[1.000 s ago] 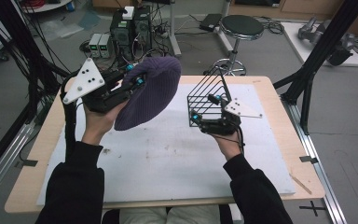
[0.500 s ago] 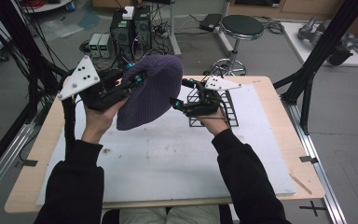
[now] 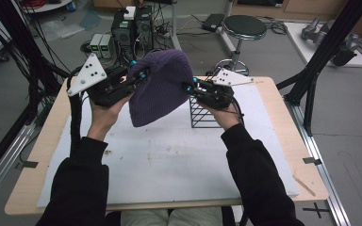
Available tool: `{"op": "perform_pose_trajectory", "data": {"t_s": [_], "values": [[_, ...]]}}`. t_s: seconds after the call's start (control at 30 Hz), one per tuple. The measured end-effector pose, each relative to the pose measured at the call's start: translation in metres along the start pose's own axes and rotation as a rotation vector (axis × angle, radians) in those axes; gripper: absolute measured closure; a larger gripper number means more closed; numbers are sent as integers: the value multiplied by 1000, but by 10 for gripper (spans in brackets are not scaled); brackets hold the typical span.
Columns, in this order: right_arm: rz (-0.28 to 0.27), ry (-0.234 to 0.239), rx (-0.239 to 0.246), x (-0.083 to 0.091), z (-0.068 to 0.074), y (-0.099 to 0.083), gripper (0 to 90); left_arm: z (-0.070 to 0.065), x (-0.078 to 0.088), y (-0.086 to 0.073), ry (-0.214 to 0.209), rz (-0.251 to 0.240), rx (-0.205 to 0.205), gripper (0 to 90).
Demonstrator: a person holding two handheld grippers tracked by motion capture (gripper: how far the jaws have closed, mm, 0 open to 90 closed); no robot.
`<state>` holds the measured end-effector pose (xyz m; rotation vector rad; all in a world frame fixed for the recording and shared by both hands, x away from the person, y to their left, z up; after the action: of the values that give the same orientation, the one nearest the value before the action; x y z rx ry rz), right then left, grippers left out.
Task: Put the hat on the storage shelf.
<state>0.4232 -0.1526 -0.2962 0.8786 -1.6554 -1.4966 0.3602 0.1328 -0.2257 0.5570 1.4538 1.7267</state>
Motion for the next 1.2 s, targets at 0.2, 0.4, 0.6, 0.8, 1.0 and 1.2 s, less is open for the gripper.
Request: {"op": "perform_pose_trajectory", "data": {"t_s": [0.2, 0.4, 0.6, 0.8, 1.0, 1.2], "values": [[31, -53, 3, 9, -6, 8, 799, 4, -18, -3, 17, -29, -36, 772], [66, -111, 0, 22, -15, 23, 800, 12, -33, -6, 40, -49, -12, 772], [113, -153, -37, 33, -22, 25, 798, 18, -52, -18, 44, -26, 10, 772], [159, -181, -56, 41, -26, 23, 794, 20, -66, -25, 38, -11, 35, 772], [166, -203, -78, 45, -32, 15, 789, 17, -82, -29, 36, 11, 26, 771], [175, -224, -111, 49, -39, 4, 789, 13, -94, -35, 23, 30, 25, 771]]}}
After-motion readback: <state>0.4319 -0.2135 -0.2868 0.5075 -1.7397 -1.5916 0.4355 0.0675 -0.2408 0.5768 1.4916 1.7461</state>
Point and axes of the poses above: each handheld gripper's, and its own axes: x roughly backward along the jaws, y roughly out of its top, z roughly to its left, the point moved 2 cm from there along -x, roughly forward along the jaws, and after that the axes turned 1 degree about -x, right-handed, at the moved point
